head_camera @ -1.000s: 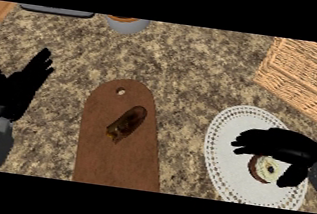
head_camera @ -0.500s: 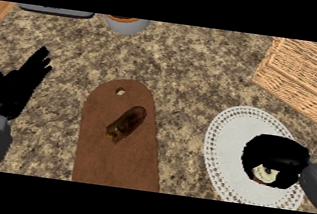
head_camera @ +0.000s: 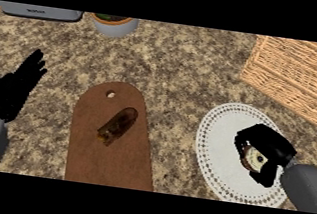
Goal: Pick the cupcake from the placemat and place it in the basket
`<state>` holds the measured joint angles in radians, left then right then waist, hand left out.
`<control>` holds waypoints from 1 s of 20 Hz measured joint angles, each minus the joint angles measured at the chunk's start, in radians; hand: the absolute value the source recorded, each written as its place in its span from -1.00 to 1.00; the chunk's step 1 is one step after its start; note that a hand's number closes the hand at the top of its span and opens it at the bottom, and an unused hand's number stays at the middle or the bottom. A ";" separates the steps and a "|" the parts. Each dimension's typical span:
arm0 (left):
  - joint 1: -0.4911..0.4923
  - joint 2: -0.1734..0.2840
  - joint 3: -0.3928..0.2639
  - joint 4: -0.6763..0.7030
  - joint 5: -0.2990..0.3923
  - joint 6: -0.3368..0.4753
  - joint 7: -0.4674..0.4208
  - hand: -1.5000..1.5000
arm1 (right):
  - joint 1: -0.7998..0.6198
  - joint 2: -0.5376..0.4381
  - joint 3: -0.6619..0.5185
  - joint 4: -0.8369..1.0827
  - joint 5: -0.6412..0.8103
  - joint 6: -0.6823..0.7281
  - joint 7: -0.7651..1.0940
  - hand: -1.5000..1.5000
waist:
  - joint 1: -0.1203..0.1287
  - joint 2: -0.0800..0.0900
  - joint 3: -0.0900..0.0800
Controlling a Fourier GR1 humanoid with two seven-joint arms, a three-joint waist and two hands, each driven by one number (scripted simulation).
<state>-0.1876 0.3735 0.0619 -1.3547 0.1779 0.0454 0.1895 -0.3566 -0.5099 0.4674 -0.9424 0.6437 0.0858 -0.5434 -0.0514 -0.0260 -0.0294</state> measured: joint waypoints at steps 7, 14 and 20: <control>0.009 0.007 0.006 0.000 0.003 -0.005 0.002 0.00 | 0.013 0.213 -0.119 -0.074 -0.063 -0.058 0.403 1.00 | -0.010 -0.009 -0.008; 0.005 -0.011 -0.006 -0.001 -0.003 -0.001 0.003 0.00 | -0.009 0.450 -0.112 -0.322 -0.112 -0.353 0.658 1.00 | 0.011 0.000 0.021; 0.005 -0.007 -0.001 -0.001 -0.004 -0.007 -0.002 0.00 | -0.076 0.496 -0.034 -0.564 0.065 -0.499 1.040 1.00 | 0.019 0.004 0.024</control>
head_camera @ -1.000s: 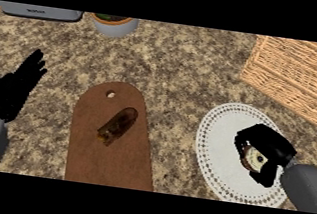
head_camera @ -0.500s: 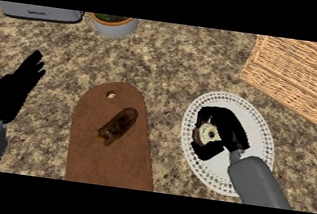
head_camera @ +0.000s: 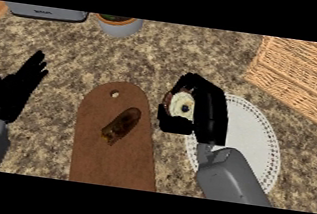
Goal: Pick the cupcake from the placemat and place it in the basket
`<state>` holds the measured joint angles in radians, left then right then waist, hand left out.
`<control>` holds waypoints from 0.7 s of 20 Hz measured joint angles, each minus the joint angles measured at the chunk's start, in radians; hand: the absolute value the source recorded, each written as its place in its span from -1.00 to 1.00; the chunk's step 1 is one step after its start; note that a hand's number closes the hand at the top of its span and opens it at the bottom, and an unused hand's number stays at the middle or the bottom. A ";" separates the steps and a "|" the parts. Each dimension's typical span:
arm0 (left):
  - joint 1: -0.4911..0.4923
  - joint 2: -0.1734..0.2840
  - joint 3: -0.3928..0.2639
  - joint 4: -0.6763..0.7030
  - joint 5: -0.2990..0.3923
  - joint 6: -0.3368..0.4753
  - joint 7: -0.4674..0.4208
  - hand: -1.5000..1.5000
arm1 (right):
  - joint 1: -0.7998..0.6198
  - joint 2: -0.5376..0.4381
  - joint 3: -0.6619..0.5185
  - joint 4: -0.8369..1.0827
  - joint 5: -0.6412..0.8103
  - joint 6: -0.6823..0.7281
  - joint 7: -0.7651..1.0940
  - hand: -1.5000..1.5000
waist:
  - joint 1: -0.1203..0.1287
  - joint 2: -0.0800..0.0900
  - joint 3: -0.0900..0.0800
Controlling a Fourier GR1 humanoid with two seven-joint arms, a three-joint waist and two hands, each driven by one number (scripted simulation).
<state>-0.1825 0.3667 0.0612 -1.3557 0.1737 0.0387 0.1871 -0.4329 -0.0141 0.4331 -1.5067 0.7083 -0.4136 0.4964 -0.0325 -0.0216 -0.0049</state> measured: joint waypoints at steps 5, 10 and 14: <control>0.003 0.000 0.001 -0.027 0.001 -0.006 0.014 0.00 | -0.132 0.005 -0.028 -0.144 0.174 0.089 0.316 1.00 | 0.015 0.007 0.002; -0.012 0.002 0.006 -0.049 0.001 -0.015 0.044 0.00 | -0.288 0.006 -0.109 -0.170 0.269 0.199 0.467 1.00 | 0.027 0.015 0.004; -0.022 -0.020 -0.001 -0.028 -0.016 -0.013 0.029 0.00 | -0.391 -0.021 -0.212 -0.130 0.280 0.236 0.478 1.00 | 0.032 0.019 0.004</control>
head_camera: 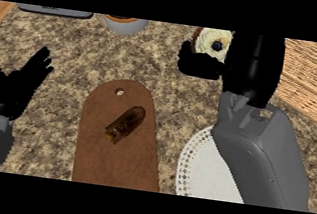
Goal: Pick the cupcake from the placemat and place it in the basket
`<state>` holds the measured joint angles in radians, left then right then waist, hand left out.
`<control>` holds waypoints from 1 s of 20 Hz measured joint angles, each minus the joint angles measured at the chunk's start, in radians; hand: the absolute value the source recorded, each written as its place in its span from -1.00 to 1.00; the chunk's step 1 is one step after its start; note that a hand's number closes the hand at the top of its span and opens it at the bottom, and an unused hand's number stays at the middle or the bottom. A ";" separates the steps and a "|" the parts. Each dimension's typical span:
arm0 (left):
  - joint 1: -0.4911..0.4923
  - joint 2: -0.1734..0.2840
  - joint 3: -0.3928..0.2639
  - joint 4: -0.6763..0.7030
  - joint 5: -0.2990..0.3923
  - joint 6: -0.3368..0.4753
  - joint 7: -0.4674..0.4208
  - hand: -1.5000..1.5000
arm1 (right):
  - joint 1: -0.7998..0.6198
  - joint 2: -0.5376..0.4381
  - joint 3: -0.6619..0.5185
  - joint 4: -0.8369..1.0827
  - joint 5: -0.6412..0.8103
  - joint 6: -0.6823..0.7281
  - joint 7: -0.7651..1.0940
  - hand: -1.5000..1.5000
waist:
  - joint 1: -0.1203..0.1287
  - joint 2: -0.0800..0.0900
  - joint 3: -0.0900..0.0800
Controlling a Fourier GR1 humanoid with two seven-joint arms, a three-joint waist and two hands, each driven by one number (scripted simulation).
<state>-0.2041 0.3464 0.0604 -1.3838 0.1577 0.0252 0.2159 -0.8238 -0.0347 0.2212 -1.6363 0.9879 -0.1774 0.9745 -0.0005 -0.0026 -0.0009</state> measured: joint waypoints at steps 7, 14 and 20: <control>0.001 -0.002 0.012 0.009 -0.010 -0.015 -0.020 0.00 | -0.112 -0.100 -0.145 0.129 0.026 0.030 -0.010 1.00 | 0.005 0.003 0.000; -0.001 -0.001 0.027 0.016 -0.013 -0.033 -0.019 0.00 | -0.123 -0.207 -0.247 0.259 0.036 0.019 -0.078 1.00 | 0.005 0.004 0.001; -0.006 -0.031 0.022 0.029 -0.035 -0.023 -0.037 0.00 | -0.047 -0.289 -0.335 0.316 -0.033 -0.013 -0.219 1.00 | 0.003 0.004 0.001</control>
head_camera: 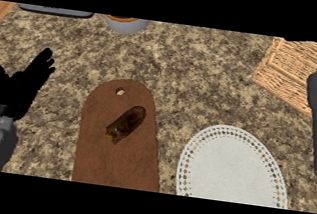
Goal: Pick the cupcake from the placemat and place it in the basket
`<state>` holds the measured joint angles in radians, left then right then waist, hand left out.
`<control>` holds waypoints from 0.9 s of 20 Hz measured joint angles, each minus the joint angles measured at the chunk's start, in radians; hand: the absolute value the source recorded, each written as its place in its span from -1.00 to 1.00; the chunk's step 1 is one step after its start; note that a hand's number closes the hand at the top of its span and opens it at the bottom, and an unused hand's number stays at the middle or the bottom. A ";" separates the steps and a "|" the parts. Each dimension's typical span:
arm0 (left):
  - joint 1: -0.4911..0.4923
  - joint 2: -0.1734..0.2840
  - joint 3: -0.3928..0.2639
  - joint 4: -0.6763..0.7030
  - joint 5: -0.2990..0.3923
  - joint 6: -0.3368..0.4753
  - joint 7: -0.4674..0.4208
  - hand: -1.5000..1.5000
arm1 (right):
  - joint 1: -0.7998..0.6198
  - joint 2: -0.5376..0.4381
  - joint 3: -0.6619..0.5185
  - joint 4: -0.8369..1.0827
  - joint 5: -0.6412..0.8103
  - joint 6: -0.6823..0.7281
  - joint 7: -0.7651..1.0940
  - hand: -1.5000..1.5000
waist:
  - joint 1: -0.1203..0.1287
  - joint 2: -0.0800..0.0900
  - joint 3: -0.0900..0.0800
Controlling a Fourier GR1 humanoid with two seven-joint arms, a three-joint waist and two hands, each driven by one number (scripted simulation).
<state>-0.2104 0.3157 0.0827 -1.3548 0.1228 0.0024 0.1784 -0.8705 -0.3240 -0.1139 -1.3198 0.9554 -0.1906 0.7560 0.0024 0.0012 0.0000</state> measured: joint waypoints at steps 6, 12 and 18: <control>-0.010 -0.007 0.006 -0.039 -0.002 0.005 0.054 0.00 | 0.075 -0.043 -0.076 0.093 -0.072 -0.083 -0.167 1.00 | 0.003 0.000 0.000; 0.005 -0.009 0.016 -0.041 -0.004 -0.017 0.042 0.00 | 0.101 -0.063 -0.148 0.238 -0.120 -0.207 -0.306 -1.00 | 0.007 0.002 0.001; 0.000 -0.013 0.025 -0.041 -0.015 -0.018 0.044 0.00 | 0.076 -0.090 -0.215 0.376 -0.145 -0.298 -0.331 -1.00 | 0.008 0.002 0.001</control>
<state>-0.2099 0.3029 0.1075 -1.3962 0.1076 -0.0155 0.2224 -0.7950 -0.4138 -0.3286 -0.9437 0.8106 -0.4890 0.4247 0.0104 0.0033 0.0005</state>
